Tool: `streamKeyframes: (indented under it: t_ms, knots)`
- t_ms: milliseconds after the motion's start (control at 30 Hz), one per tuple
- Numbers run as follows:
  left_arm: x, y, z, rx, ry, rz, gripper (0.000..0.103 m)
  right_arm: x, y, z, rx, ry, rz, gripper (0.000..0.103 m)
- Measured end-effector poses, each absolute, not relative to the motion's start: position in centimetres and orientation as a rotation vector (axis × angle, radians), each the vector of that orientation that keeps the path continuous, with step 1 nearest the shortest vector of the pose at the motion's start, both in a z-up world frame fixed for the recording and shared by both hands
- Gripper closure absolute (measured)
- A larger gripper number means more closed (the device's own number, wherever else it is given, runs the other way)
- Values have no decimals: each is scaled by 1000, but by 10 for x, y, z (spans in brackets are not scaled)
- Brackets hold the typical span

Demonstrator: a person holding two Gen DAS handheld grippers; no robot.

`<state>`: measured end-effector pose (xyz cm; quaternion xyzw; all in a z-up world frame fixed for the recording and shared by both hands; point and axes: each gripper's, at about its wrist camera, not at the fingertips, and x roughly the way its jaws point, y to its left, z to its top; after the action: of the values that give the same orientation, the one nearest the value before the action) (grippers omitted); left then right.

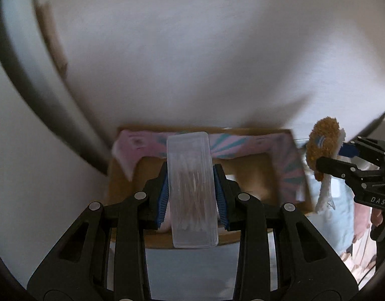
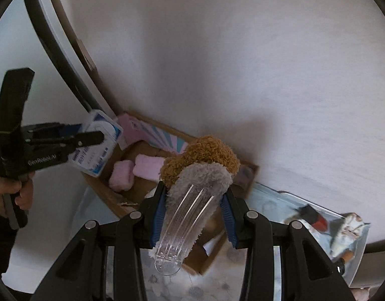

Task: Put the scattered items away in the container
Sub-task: 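Carry the swab case and brush into the box and release them, then lift both open tools away from the box toward the tray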

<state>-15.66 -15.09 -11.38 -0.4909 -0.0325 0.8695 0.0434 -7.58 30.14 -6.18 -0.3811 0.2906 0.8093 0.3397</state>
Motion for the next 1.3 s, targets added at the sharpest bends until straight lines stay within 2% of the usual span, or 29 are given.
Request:
streamKeyframes:
  t_ms: [267, 467, 567, 633, 667, 700, 733, 800, 1300]
  knots:
    - [-165, -168, -166, -1619, -127, 2595, 73, -94, 309, -99, -1119, 749, 1986, 65]
    - [-165, -158, -172, -1621, -138, 2568, 73, -145, 323, -105, -1114, 776, 1953, 65]
    - [-167, -158, -177, -1619, -125, 2568, 73, -160, 329, -134, -1134, 782, 1942, 65]
    - [-168, -155, -176, -1618, -100, 2578, 72, -158, 331, -135, -1161, 791, 1929, 58]
    - [-168, -153, -176, -1619, -78, 2592, 63, -160, 332, -139, -1174, 795, 1907, 55]
    - [-169, -151, -176, -1629, -57, 2593, 25, -160, 333, -142, -1190, 788, 1889, 47]
    - [-169, -150, -176, -1639, -41, 2589, 3, -157, 332, -141, -1191, 787, 1882, 41]
    - [-166, -146, -174, -1622, -30, 2592, 0, -150, 331, -139, -1162, 805, 1869, 41]
    - [-139, -121, -145, -1562, 25, 2630, 0, -127, 308, -121, -1009, 843, 1881, 41]
